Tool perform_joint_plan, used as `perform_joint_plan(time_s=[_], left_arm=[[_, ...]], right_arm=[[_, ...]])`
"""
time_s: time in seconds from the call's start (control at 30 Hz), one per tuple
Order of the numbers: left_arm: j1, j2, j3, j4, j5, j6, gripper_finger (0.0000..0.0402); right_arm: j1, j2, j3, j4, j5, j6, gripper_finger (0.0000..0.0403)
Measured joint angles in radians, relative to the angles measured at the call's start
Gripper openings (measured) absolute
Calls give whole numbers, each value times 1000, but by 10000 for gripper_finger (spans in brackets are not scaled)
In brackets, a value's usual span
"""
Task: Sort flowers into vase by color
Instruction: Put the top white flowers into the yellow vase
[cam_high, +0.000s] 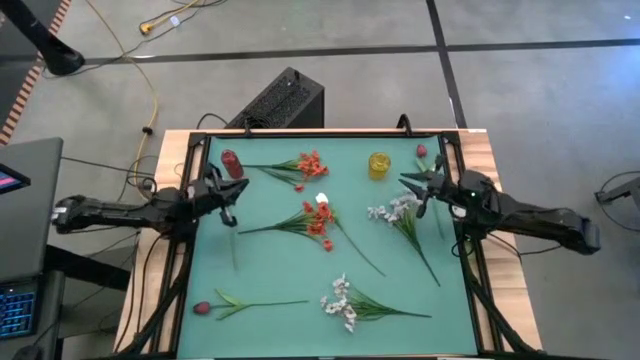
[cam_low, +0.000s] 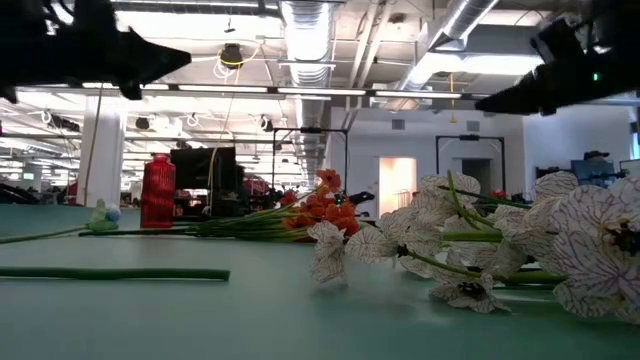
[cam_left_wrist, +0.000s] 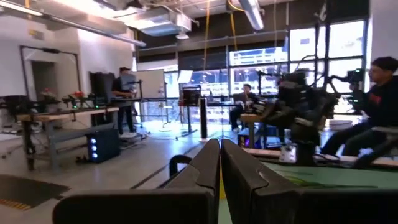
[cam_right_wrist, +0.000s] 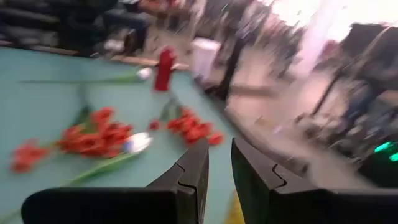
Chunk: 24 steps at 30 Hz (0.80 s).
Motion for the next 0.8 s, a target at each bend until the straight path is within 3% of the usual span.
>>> perform_joint_plan(time_s=[0.2,0.37,0.63,0.8], left_arm=[[93,253,2,212,120,48,19],[102,394,2,284,217,67,64],[102,483,3,323,229,31,151],[102,489,3,310,307,15,193]], right_arm=[[96,229,208,-189,56,192,98],[176,431,399,-414,56,397,98],[340,725,659,-768,7,788,98],[438,869,734,-959,-90,1095,98]])
